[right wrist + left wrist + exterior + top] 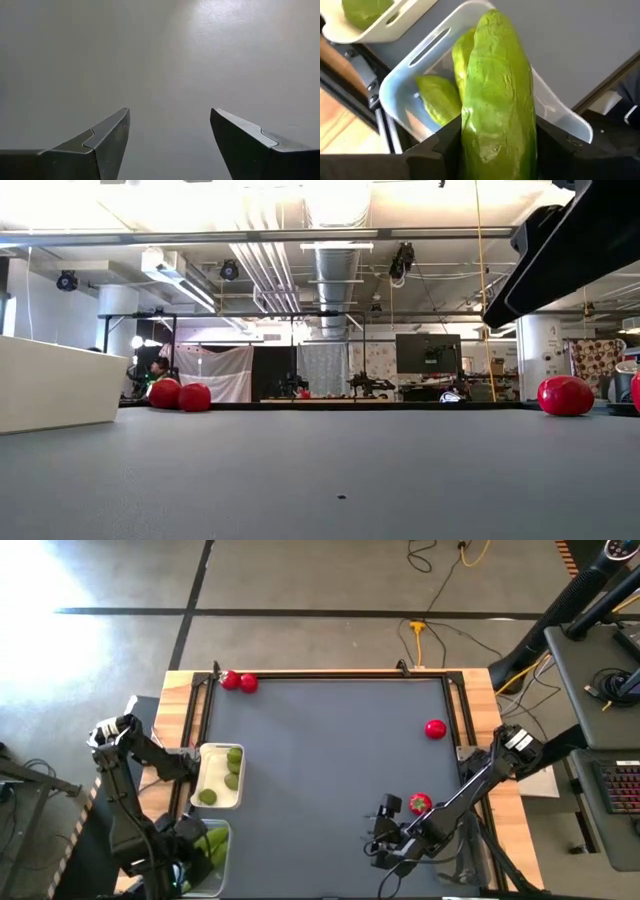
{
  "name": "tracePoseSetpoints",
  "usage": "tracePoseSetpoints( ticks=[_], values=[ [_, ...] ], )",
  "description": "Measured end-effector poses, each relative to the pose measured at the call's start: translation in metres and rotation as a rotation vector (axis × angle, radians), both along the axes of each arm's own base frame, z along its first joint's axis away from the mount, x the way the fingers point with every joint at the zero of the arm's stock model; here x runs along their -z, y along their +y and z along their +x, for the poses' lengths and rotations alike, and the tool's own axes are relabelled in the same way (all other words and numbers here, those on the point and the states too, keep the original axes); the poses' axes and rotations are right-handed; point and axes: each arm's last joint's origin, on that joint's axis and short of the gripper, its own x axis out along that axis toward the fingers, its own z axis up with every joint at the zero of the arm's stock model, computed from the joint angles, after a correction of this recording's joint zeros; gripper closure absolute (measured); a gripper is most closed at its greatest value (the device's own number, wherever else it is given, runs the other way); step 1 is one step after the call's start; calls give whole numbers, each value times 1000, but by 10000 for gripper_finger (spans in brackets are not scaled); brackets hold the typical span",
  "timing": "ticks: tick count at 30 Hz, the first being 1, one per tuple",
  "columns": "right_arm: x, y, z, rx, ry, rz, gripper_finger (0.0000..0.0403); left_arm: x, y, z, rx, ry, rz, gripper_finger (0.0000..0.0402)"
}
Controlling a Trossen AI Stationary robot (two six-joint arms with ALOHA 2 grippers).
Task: Sort produce into baskets
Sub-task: Put the green cucumber into the transparent bin
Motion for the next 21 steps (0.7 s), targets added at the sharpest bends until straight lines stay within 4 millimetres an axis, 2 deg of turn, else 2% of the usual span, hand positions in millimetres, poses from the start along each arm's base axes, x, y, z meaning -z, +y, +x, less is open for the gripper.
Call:
tracePoseSetpoints(
  ticks=[5, 14, 21],
  values=[
    [1, -1, -1, 9, 1, 5, 140, 3, 1, 0, -7, 0, 14, 229],
    [2, -1, -1, 10, 1, 5, 136, 18, -8, 2, 51, 57, 63, 157],
    [2, -1, -1, 10, 1, 5, 142, 15, -12, 4, 126, 69, 54, 122]
  ],
)
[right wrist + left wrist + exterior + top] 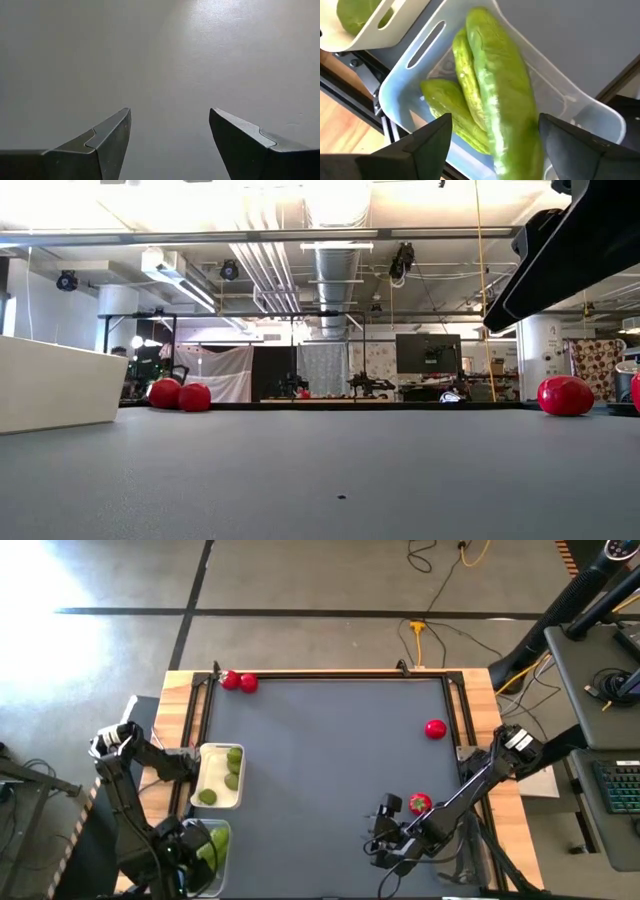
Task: Sort produce into baskets
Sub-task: Put the green cucumber into the transparent bin, then put the red tomato into the black bin
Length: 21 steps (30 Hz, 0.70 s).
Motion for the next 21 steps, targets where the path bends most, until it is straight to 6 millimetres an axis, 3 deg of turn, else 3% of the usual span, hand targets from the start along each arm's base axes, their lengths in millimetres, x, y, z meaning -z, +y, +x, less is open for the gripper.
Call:
tracePoseSetpoints(
  ticks=[11, 21],
  values=[
    [0, 0, 0, 6, -11, -11, 138, -2, 3, 3, 55, -94, 63, 123],
    [0, -1, 1, 6, -11, -12, 149, -9, 17, 28, 229, -503, 382, 123]
  ],
)
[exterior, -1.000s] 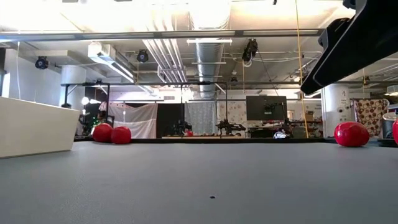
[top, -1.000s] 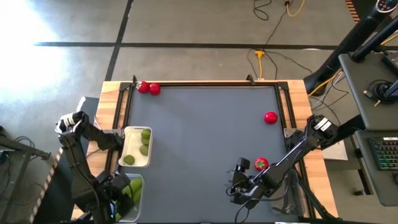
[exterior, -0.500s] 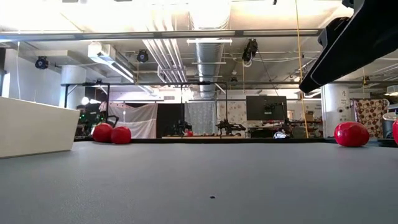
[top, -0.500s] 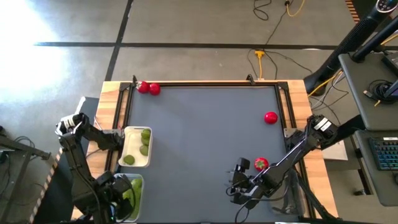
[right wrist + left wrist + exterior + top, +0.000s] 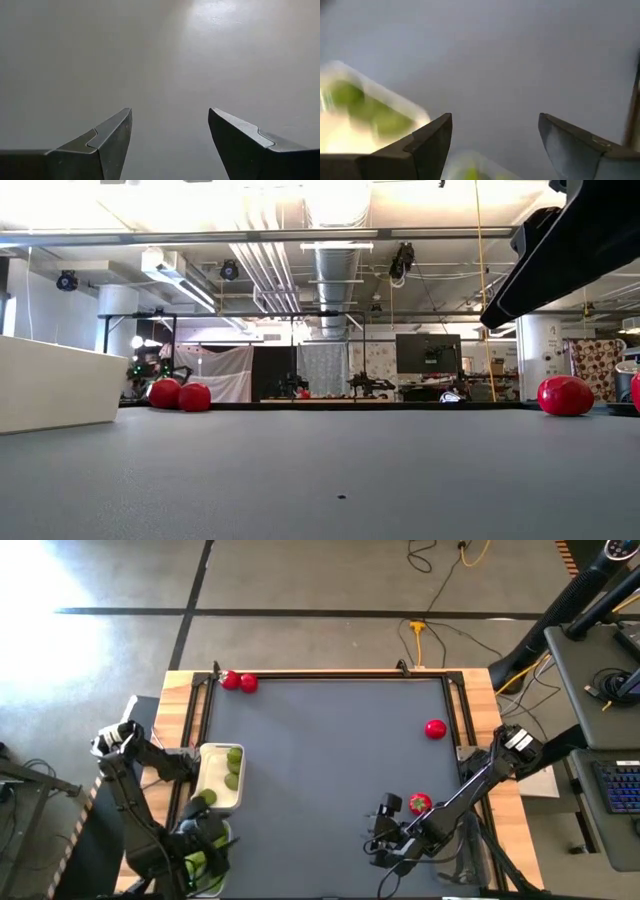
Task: Sort produce into baskets
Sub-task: Put the red tomato into the black bin
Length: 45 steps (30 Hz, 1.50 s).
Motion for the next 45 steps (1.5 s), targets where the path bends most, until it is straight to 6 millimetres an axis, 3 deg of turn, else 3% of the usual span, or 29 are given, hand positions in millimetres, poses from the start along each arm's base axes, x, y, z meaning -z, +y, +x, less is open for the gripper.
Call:
tracePoseSetpoints(
  ticks=[6, 12, 17, 28, 36, 42, 45],
  values=[
    [-1, -3, 2, 41, -36, -33, 148, -7, 13, 24, 15, -265, 235, 123],
    [-3, -5, 4, 57, -48, -43, 156, -6, 32, 54, 4, -297, 477, 123],
    [-12, -13, 7, 103, -28, -32, 165, -5, 53, 77, -91, -274, 522, 123],
    [-67, -35, -26, 285, 412, -53, 176, -4, 72, 93, -177, -211, 492, 123],
    [-69, -49, -31, 382, 609, 16, 109, -3, 64, 101, -188, -256, 384, 123],
    [-58, -67, -27, 426, 703, 45, 34, -3, 56, 108, -115, -239, 353, 123],
    [-52, -77, -26, 451, 776, 89, 20, -4, 55, 110, -110, -253, 342, 123]
  ],
)
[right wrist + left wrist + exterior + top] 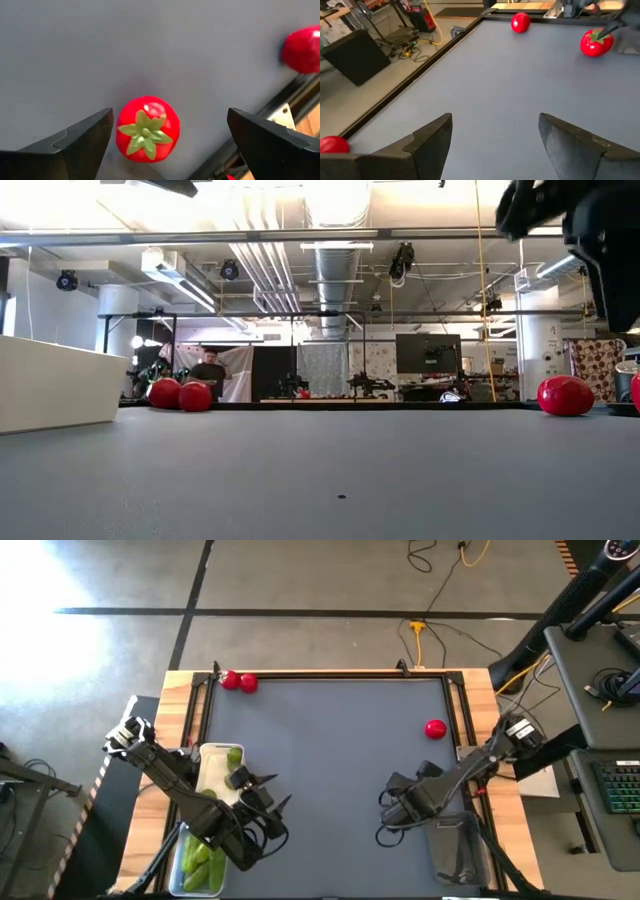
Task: Sort produce into baskets
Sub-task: Put the red tomato into the black bin
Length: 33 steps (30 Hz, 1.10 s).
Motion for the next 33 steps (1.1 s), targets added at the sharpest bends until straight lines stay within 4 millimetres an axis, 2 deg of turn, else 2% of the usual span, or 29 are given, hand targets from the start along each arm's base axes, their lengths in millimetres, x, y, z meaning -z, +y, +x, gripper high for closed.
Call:
tracePoseSetpoints(
  ticks=[9, 17, 26, 33],
  values=[
    [26, -20, -5, 68, 141, 92, 17, 0, 0, 0, 1, -5, -5, 123],
    [47, -19, -10, 95, 160, 205, 17, 0, -1, 1, 1, -6, -5, 123],
    [67, -23, -19, 121, 181, 220, 17, 3, 0, 0, 3, 0, 5, 123],
    [79, -23, -21, 132, 155, 270, 39, 4, 0, 0, 2, 0, 8, 123]
  ],
)
